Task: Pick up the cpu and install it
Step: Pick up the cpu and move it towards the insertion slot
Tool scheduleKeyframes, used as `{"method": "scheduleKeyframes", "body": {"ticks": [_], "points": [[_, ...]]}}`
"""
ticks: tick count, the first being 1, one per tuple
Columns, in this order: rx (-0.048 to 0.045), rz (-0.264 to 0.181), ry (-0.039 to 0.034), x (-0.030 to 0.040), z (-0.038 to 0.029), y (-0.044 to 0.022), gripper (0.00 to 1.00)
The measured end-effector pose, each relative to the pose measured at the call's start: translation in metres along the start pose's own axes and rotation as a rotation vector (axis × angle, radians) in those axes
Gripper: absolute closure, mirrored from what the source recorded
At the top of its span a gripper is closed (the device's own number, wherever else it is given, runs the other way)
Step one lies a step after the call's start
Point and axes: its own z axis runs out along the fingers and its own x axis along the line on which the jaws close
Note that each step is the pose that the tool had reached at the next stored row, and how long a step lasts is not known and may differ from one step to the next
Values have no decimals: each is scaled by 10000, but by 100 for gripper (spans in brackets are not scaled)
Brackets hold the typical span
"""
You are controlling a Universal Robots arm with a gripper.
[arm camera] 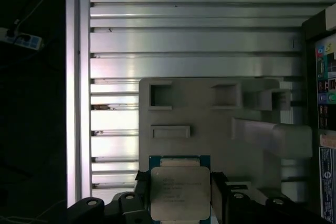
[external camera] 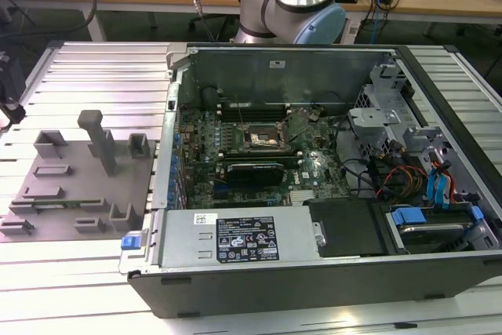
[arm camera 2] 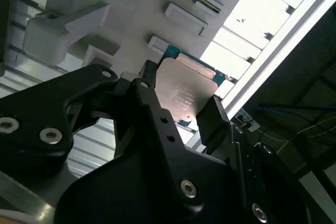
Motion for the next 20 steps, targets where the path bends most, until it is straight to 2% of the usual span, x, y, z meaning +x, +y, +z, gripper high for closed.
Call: {"method": "scheduleKeyframes", "body": {"ticks": [7,10,18,20], "points": [[0,0,0,-5,-161,5,45],[0,0,0,-9,-263,9,45],[0,0,0,-15,-429,14,45],[1,0,1,-17,-503,16,45]]}}
